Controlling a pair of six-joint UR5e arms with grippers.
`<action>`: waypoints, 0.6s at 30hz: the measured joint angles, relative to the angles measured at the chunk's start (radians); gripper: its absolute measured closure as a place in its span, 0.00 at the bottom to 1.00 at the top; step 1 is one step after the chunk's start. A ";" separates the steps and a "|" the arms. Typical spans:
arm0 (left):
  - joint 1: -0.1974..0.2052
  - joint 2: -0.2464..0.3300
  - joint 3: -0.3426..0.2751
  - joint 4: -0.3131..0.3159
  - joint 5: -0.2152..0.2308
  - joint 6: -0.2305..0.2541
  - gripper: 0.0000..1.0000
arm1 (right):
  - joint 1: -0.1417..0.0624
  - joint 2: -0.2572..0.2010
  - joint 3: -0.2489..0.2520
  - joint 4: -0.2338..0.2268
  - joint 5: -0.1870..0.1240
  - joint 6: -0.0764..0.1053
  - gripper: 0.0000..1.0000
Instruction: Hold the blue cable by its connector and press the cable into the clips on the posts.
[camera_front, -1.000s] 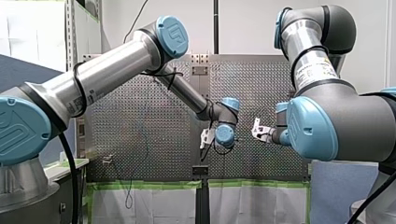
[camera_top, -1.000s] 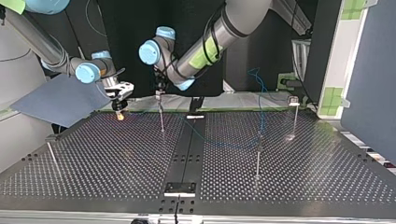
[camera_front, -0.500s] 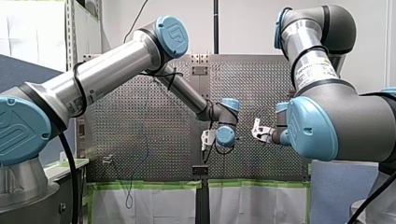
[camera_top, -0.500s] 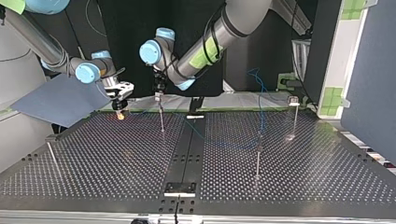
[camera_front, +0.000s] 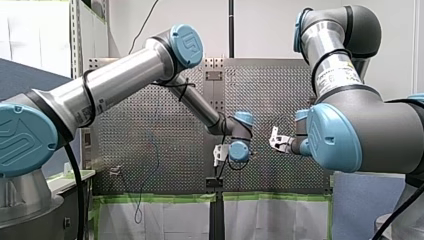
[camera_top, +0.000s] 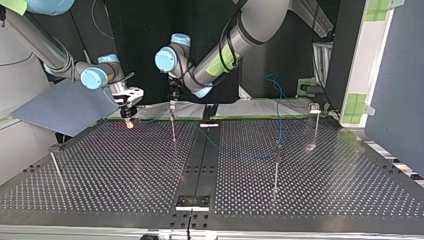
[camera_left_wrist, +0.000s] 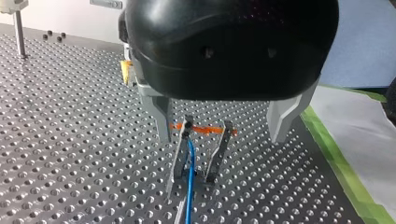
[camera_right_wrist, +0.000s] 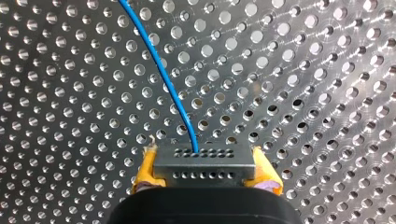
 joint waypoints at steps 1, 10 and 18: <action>0.002 -0.001 0.000 0.004 0.002 -0.001 0.00 | 0.000 0.000 0.000 0.000 0.000 0.001 1.00; 0.010 -0.002 0.000 0.034 -0.005 -0.008 0.00 | -0.002 0.000 0.000 -0.001 0.000 0.004 1.00; 0.012 -0.002 0.000 0.035 -0.006 -0.010 0.00 | -0.003 0.000 0.000 -0.003 0.000 0.007 1.00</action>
